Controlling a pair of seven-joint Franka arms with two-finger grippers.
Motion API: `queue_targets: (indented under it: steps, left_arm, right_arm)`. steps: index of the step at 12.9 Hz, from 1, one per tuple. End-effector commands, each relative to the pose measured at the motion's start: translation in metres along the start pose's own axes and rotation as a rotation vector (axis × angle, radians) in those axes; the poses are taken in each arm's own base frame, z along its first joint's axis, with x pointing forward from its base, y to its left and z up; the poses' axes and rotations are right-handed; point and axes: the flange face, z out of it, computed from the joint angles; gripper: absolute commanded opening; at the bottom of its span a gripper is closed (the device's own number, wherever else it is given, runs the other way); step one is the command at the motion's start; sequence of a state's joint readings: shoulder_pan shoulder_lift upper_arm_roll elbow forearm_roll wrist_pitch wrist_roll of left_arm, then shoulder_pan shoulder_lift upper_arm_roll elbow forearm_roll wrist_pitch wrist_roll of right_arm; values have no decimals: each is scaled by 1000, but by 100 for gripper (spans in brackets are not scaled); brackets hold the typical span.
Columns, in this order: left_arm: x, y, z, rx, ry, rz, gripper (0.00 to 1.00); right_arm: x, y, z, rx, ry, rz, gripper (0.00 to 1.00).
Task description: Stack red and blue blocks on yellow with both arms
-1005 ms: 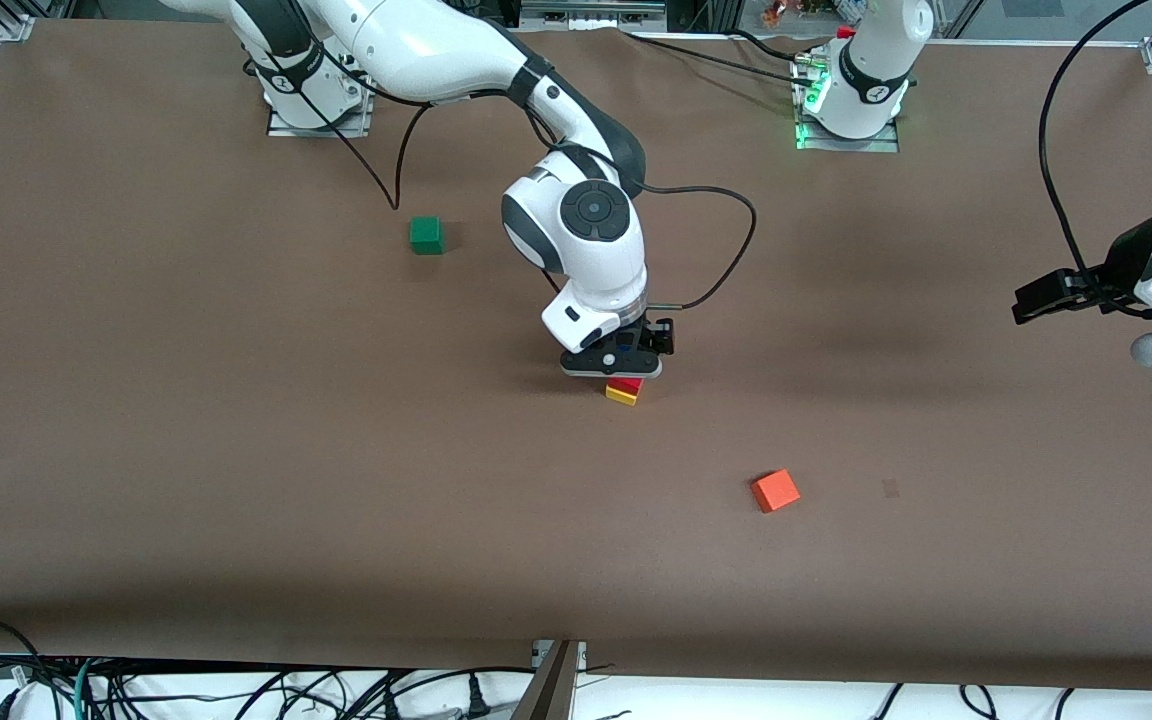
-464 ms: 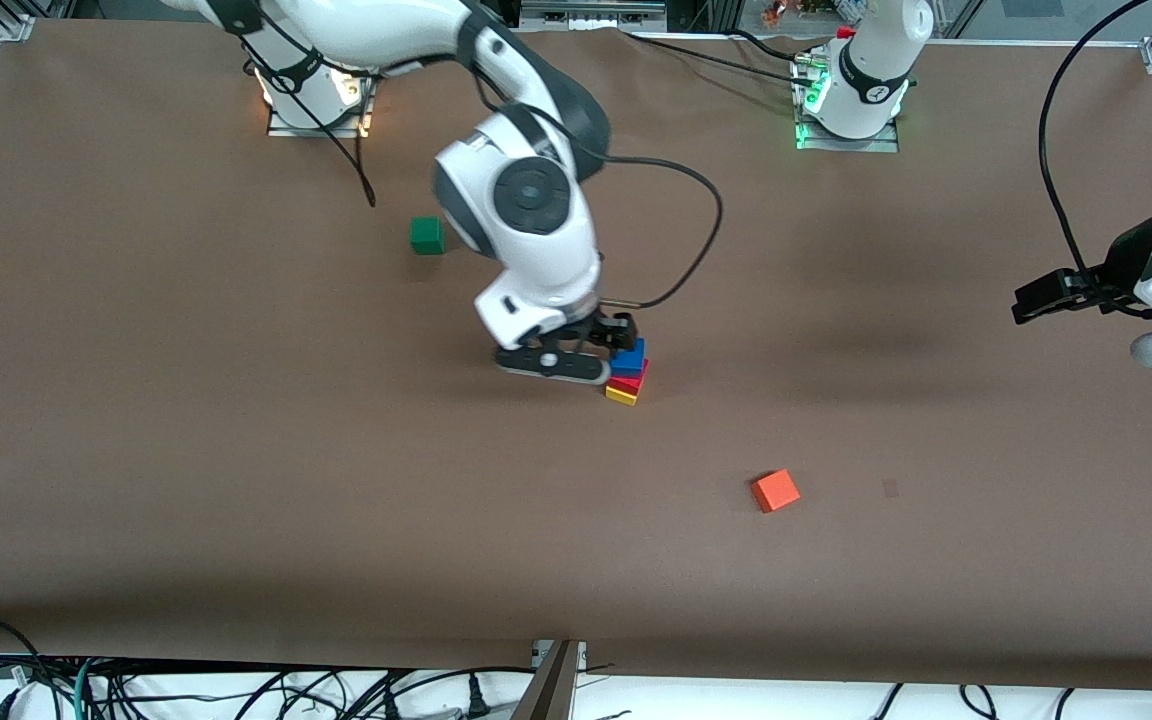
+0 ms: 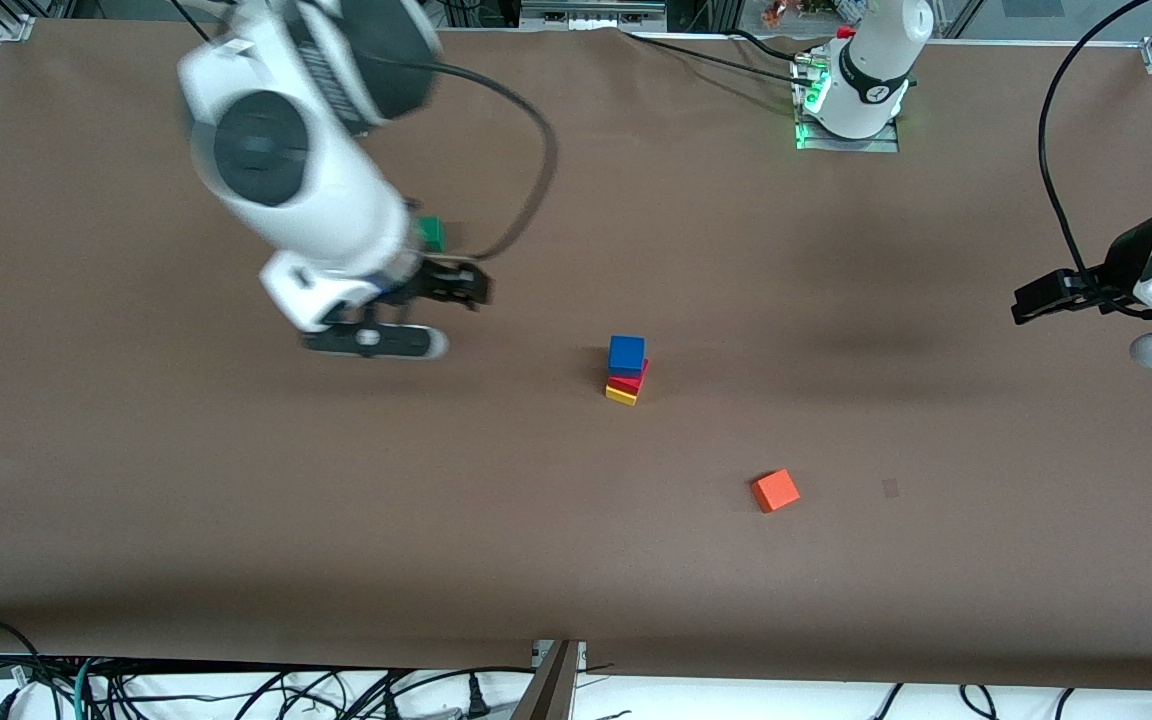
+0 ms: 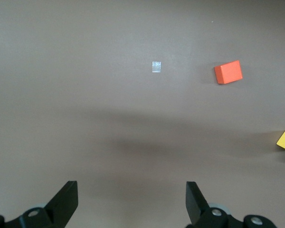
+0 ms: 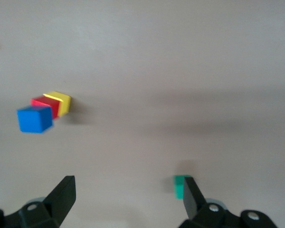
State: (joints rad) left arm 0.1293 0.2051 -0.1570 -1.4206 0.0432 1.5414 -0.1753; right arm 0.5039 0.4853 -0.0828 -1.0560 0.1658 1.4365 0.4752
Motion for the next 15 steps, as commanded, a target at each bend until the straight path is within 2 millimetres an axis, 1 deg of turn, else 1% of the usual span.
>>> queue_targets:
  steps: [1,3,4,5,7,8,10,13,15]
  left_arm:
    - [1,0,-3,-25,3,16,100]
    - [1,0,-3,-25,3,16,100]
    - [1,0,-3,-25,3,16,100]
    - [1,0,-3,-25,3,16,100]
    - [1,0,-3,-25,3,16,100]
    - [1,0,-3,-25,3,16,100]
    - [2,1,1,-25,-3,19,100]
    - [3,0,1,-25,-3,16,100]
    - [4,4,5,-25,-9,21,100]
  right_arm:
    - [-40,100,-20,33,-46,-65,100]
    - [-53,165,-33,5,-23,-126,100]
    - [-58,187,-37,-19,1,-163,100]
    - [-64,202,-36,-34,23,-167,100]
    - [-71,228,-19,-43,69,-173,100]
    - [-70,227,-15,-48,78,-185,100]
    - [-61,224,-25,-58,96,-191,100]
    - [-52,218,-30,-57,108,-184,100]
    - [-48,217,-35,-58,119,-186,100]
